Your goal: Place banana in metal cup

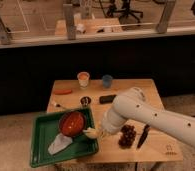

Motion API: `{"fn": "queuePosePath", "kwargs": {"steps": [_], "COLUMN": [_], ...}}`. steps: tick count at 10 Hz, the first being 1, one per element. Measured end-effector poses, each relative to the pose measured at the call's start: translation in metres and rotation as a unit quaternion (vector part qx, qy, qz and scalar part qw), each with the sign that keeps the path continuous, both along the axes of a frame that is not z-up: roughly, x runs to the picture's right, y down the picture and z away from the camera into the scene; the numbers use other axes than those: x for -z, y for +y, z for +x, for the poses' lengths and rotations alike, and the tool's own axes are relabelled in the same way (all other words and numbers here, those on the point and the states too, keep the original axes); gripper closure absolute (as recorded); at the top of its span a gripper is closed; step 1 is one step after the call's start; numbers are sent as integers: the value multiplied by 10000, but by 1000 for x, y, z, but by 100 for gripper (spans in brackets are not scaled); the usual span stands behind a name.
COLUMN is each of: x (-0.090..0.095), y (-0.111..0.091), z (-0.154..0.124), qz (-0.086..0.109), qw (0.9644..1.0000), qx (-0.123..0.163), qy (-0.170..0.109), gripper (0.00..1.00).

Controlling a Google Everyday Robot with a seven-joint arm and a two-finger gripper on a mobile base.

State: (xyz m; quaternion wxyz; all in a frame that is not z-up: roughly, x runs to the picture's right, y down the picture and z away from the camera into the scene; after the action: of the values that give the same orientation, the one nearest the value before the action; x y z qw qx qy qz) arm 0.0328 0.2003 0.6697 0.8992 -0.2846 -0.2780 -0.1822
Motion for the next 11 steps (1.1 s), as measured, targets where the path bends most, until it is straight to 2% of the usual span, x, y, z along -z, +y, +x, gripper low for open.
{"fn": "queuePosePath", "kwargs": {"steps": [1,2,8,9,11], "x": [-4,-4,-5,-6,-14], "y": [-6,-8,-7,-8,-26], "z": [6,7,7,7,13], "qz": [-63,-77,-86,-55,267], "qw": [9997,9995,9996,9995,9979], "qx": [-189,-239,-231,-255,-552], "qy": [138,174,167,168,190], "gripper": [93,93,93,93,93]}}
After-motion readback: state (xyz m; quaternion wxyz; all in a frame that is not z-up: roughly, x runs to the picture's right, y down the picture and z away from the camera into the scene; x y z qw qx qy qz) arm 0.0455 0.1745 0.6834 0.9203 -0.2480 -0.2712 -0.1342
